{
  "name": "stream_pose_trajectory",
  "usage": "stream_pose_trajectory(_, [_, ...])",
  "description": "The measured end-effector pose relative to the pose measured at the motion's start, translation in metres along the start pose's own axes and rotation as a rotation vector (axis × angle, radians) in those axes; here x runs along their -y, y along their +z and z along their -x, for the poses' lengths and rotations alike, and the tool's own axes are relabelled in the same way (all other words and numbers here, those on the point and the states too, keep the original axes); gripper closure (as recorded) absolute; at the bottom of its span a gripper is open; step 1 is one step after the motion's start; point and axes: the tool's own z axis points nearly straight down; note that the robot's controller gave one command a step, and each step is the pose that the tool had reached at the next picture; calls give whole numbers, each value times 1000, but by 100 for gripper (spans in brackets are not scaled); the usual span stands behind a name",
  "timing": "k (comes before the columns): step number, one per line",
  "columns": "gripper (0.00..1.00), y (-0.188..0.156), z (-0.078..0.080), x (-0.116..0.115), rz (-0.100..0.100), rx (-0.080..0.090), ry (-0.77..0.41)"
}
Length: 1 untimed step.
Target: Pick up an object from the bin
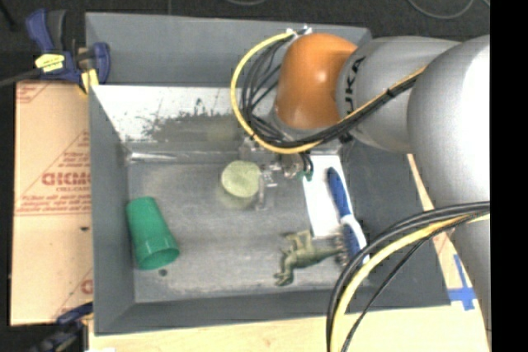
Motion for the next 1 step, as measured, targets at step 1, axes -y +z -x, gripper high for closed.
stream_pose_trajectory(1, [0,-6,-4,-7,2,-8,31])
